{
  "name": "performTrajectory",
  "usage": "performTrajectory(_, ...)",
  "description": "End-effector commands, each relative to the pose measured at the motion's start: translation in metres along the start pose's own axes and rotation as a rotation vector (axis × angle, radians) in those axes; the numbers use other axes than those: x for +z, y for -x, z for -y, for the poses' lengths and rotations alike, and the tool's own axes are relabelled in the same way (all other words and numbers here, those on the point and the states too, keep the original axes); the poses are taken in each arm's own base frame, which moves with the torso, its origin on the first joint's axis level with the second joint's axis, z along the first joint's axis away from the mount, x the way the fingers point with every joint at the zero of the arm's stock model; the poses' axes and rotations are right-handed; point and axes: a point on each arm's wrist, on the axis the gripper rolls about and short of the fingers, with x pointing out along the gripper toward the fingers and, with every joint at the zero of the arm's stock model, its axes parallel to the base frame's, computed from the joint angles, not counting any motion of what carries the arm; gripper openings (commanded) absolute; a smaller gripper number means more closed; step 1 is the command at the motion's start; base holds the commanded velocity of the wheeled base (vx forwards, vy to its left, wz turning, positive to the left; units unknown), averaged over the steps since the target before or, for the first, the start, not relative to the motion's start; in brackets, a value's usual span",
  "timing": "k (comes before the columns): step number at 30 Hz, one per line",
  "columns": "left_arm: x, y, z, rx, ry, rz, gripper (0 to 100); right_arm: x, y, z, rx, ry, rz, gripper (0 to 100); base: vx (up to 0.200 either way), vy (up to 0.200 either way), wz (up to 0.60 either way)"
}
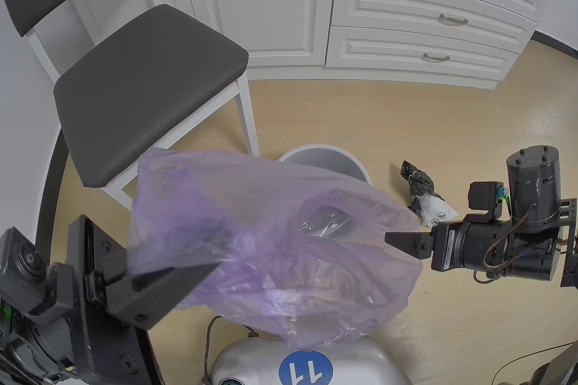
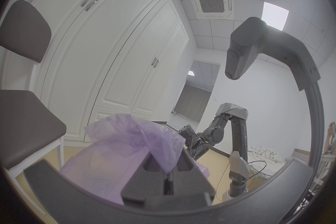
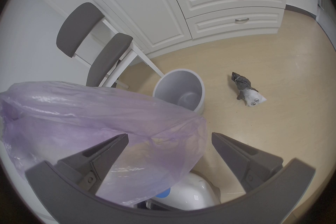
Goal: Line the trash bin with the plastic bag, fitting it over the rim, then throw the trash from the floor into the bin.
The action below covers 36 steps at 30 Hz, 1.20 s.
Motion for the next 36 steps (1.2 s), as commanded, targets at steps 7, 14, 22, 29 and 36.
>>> performTrajectory(7, 0.017, 0.009, 0.002, -0.05, -0.008, 0.074, 0, -0.004, -0.015, 0.026, 0.074, -0.048, -0.099, 100, 0.0, 0.0, 0.0)
performTrajectory(14, 0.028, 0.014, 0.008, -0.1, 0.054, 0.128, 0, -0.01, -0.024, 0.032, 0.166, -0.07, -0.092, 100, 0.0, 0.0, 0.0)
performTrajectory(22, 0.031, 0.014, 0.01, -0.118, 0.087, 0.137, 0, -0.022, -0.041, 0.031, 0.257, -0.089, -0.08, 100, 0.0, 0.0, 0.0)
performTrajectory(29, 0.03, 0.013, 0.01, -0.118, 0.087, 0.134, 0, -0.026, -0.039, 0.027, 0.299, -0.077, -0.035, 100, 0.0, 0.0, 0.0)
performTrajectory(36, 0.029, 0.013, 0.01, -0.118, 0.089, 0.131, 0, -0.026, -0.04, 0.026, 0.302, -0.082, -0.036, 0, 0.0, 0.0, 0.0)
